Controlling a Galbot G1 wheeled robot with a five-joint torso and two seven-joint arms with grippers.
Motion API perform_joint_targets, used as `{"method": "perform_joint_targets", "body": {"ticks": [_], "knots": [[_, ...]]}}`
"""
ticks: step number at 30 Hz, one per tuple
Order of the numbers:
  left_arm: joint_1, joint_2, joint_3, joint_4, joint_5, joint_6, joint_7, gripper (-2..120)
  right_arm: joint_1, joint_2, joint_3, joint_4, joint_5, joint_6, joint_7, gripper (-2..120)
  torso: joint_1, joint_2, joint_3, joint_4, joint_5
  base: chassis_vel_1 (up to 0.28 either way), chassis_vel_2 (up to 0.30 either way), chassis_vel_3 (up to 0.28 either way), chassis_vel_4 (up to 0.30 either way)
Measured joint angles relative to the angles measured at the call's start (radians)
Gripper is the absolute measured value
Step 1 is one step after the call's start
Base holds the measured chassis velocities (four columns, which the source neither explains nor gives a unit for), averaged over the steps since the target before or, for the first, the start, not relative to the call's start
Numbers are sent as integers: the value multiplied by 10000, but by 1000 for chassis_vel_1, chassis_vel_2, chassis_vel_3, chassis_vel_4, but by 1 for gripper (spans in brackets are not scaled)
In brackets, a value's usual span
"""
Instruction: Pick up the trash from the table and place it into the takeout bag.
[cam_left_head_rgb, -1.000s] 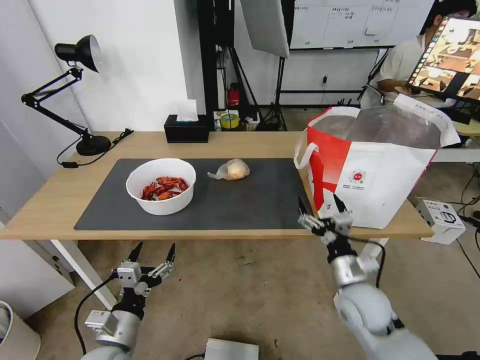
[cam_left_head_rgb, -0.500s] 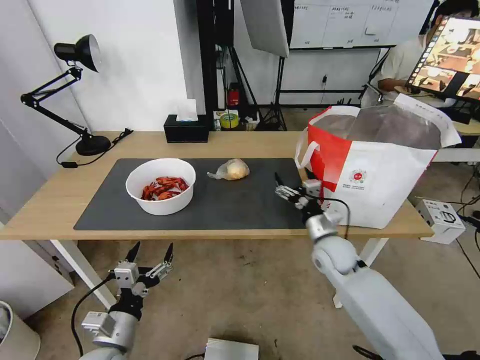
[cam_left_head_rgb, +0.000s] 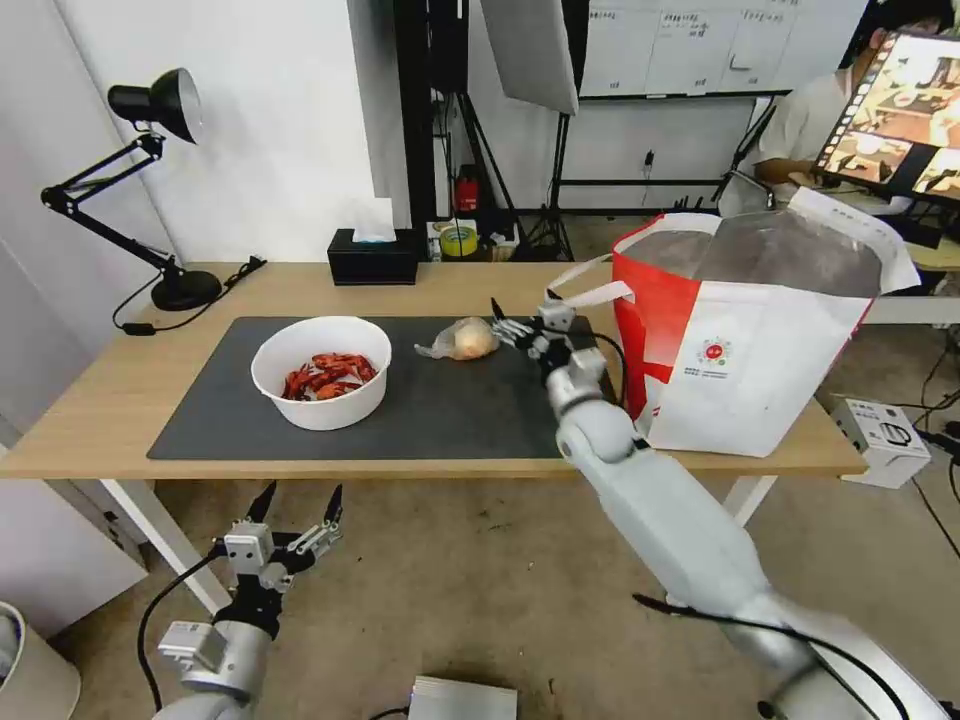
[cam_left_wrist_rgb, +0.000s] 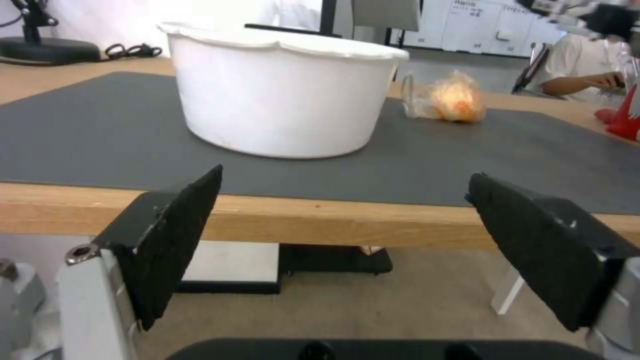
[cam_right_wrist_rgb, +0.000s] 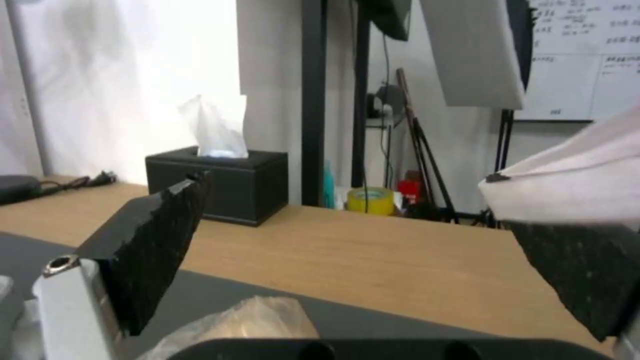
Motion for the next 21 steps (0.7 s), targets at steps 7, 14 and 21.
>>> {"method": "perform_joint_targets", "body": {"ticks": [7, 14, 21], "knots": [[24, 0, -108, -13, -72, -17, 3, 100, 548, 554, -214, -813, -26, -243, -60, 100, 0, 0, 0, 0, 1, 0, 0, 0, 0], [47, -55, -271, -51, -163, -55, 12, 100, -441, -51, -127, 603, 20, -563, 427, 100, -2, 1, -2, -3, 5, 0, 0, 0, 0], [-78, -47, -48, 42, -129, -59, 16, 100, -1422, -698, 125, 1677, 67, -720, 542, 100, -2, 2, -2, -3, 4, 0, 0, 0, 0]]}}
